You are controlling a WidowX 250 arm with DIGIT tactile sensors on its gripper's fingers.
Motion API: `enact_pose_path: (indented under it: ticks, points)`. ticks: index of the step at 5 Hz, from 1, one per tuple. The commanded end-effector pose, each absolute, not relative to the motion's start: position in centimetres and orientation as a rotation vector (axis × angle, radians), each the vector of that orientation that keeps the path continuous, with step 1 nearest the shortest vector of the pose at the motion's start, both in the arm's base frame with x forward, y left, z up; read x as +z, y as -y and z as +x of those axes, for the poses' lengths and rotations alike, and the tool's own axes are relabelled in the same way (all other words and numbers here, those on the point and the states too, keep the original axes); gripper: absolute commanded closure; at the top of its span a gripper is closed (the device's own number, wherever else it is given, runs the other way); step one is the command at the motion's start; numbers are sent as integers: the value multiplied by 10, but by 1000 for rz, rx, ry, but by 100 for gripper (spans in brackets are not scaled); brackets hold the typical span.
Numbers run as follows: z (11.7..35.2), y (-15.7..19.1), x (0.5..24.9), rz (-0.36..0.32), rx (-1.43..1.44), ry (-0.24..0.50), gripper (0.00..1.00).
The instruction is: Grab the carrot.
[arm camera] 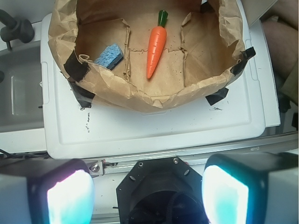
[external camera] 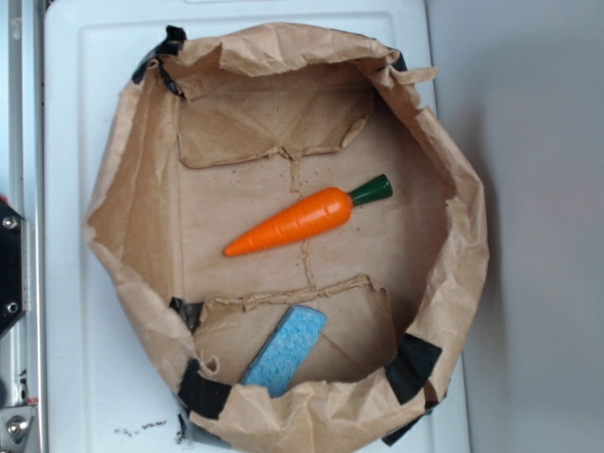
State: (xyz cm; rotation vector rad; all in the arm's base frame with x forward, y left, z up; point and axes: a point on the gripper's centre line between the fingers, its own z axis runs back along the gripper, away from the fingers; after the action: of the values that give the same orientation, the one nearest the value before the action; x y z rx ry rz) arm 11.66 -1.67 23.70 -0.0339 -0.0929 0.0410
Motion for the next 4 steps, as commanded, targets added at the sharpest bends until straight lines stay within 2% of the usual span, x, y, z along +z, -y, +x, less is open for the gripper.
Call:
enact_pose_path:
  ticks: [1, 3, 4]
  points:
    - [117, 17, 237, -34, 41, 93, 0]
    - [108, 42, 239, -20, 186, 75, 0]
    - [111, 46, 233, -14, 230, 65, 0]
